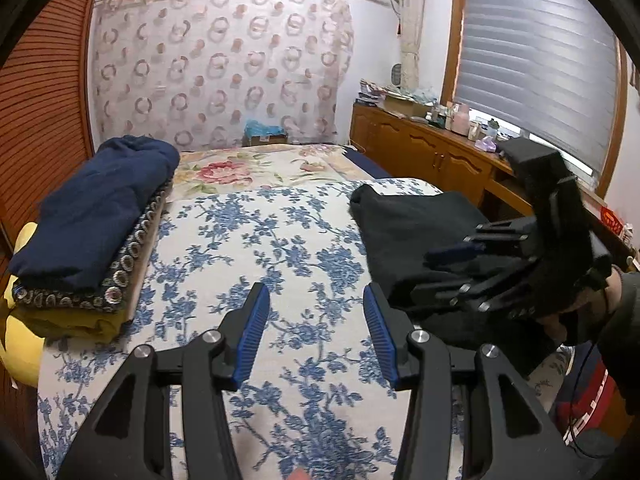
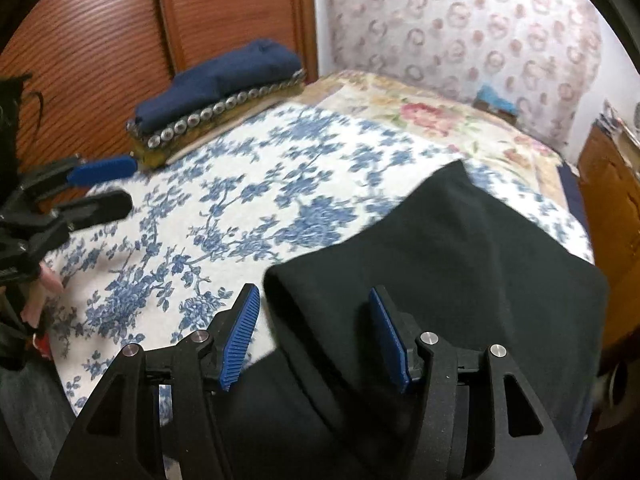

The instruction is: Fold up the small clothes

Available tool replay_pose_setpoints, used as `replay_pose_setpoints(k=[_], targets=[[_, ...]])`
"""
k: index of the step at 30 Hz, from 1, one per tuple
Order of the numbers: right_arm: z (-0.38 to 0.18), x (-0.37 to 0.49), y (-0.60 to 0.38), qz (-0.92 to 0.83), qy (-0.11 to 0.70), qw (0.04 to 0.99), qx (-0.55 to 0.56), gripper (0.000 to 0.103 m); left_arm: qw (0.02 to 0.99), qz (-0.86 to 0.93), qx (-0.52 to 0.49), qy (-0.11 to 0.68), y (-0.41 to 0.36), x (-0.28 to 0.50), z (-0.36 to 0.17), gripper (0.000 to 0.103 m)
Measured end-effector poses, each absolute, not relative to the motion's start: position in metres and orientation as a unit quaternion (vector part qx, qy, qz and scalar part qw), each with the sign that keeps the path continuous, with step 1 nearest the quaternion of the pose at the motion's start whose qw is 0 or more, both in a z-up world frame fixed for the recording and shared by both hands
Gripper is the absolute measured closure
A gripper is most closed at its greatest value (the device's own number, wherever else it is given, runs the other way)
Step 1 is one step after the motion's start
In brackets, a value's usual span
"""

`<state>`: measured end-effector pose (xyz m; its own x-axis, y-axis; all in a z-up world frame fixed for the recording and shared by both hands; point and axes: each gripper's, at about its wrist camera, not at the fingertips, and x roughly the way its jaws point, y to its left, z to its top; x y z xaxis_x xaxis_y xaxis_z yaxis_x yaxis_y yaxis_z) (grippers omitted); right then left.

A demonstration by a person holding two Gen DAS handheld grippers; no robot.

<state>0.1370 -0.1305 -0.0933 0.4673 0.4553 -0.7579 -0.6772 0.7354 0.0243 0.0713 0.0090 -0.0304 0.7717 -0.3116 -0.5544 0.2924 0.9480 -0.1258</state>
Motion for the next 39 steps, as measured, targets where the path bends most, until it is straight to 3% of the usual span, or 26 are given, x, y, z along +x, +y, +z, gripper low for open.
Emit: replay_pose_setpoints(k=[7,10,11,12,14,19,27,36,37,39], targets=[[-0.114,0.142,-0.104,0.33,0.411,0.826,-0.198,0.046,0.942,-0.156,-0.022,0.296,0.015,0.072,-0.031,0.055],[-0.116,0.144,-0.103,0.32,0.41,0.828,-0.211,0.064,0.942,-0.156,-0.022,0.296,0.015,0.072,-0.031,0.055],[-0.114,0.145,-0.105,0.319,0.408,0.828,-0.212,0.08,0.942,-0.155,-0.022,0.296,0.015,0.071,-0.031,0.055],[-0.113,0.146,-0.107,0.318,0.407,0.83,-0.213,0.088,0.942,-0.156,-0.023,0.296,0.015,0.072,-0.032,0.055],[-0.106,0.149,-0.116,0.321,0.402,0.835,-0.197,0.095,0.942,-0.156,-0.023,0.296,0.015,0.071,-0.032,0.055],[-0.066,0.161,-0.156,0.302,0.361,0.87,-0.145,0.096,0.941,-0.16,-0.019,0.297,0.012,0.07,-0.032,0.055],[-0.033,0.221,-0.236,0.183,0.334,0.911,-0.156,0.096,0.935,-0.178,-0.013,0.305,-0.005,0.068,-0.035,0.054],[-0.062,0.281,-0.314,0.053,0.37,0.917,-0.137,0.096,0.928,-0.194,-0.006,0.317,-0.018,0.065,-0.043,0.054],[-0.066,0.284,-0.321,0.036,0.376,0.917,-0.131,0.094,0.928,-0.195,-0.006,0.319,-0.019,0.065,-0.044,0.054],[-0.074,0.29,-0.335,0.002,0.391,0.914,-0.106,0.08,0.926,-0.199,-0.005,0.321,-0.022,0.064,-0.045,0.054]])
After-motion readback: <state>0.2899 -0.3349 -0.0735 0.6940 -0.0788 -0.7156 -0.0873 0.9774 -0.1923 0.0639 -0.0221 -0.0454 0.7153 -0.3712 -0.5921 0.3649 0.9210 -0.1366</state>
